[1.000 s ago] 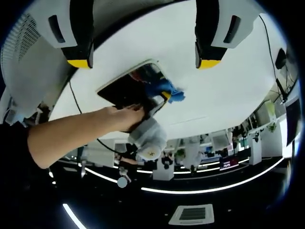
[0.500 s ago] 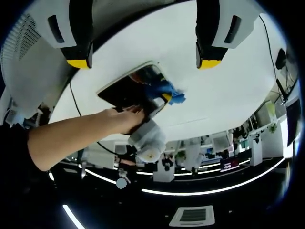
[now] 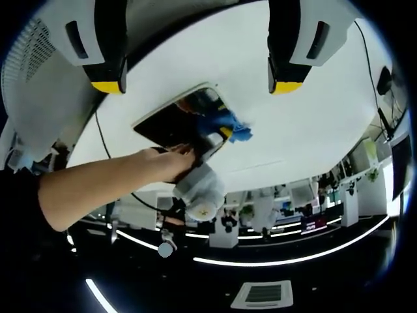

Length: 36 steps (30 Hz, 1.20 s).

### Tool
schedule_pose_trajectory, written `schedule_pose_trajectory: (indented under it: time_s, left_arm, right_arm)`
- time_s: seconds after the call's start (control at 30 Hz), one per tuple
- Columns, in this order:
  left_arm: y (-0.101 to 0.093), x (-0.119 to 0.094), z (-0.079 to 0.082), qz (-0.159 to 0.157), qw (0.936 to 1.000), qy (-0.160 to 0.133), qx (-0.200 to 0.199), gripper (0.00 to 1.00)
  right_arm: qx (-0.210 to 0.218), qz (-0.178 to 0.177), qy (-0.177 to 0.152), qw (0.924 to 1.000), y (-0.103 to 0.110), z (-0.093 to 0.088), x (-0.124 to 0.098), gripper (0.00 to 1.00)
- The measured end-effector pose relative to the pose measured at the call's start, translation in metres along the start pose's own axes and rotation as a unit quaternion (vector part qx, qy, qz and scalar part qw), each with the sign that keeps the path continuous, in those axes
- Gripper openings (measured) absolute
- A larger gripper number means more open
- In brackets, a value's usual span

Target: Wipe the mirror surface with the cleaning cloth until all visible marks leave the cleaned area.

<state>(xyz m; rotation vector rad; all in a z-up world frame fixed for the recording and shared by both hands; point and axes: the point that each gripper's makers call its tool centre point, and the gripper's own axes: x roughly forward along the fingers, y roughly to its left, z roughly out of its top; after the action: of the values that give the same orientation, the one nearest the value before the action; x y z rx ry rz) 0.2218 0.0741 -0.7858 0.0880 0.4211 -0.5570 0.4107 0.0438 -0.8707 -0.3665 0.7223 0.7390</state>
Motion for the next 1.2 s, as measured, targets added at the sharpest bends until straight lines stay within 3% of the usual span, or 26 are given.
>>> schedule_pose_trajectory:
  time_s: [0.23, 0.63, 1.1, 1.2]
  left_arm:
    - [0.000, 0.000, 0.000, 0.000, 1.0000, -0.001, 0.000, 0.89]
    - [0.000, -0.001, 0.001, -0.001, 1.0000, -0.003, 0.001, 0.89]
    - [0.000, 0.000, 0.000, -0.001, 1.0000, -0.002, 0.001, 0.89]
    - [0.000, 0.000, 0.000, -0.002, 1.0000, -0.002, 0.001, 0.88]
  right_arm:
    - [0.003, -0.002, 0.002, 1.0000, -0.007, -0.006, -0.005, 0.00]
    - [0.016, -0.015, 0.010, 0.9997, -0.038, -0.023, -0.018, 0.00]
    - [0.027, -0.015, 0.012, 0.9994, -0.041, -0.026, -0.019, 0.00]
    - [-0.025, -0.005, 0.025, 0.9994, -0.036, -0.027, -0.021, 0.00]
